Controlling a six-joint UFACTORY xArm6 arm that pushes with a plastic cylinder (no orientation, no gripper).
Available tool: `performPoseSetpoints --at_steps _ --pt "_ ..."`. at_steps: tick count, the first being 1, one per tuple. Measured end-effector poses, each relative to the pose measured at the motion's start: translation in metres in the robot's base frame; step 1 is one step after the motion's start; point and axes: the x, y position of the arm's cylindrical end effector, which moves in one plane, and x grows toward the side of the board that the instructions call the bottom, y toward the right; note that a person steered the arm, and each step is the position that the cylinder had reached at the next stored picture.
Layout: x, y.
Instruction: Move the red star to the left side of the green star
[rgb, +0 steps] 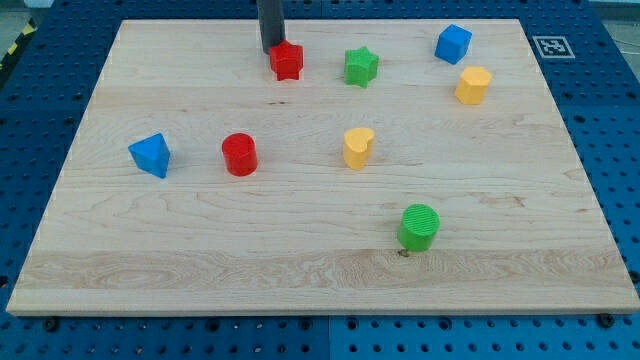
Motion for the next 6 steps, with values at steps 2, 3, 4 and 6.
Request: performPoseSetpoints --at_steps 2,3,4,6 --pt "0.008 0.008" --pt "0.008 0.008" --pt "0.008 0.001" --pt "-0.011 -0.049"
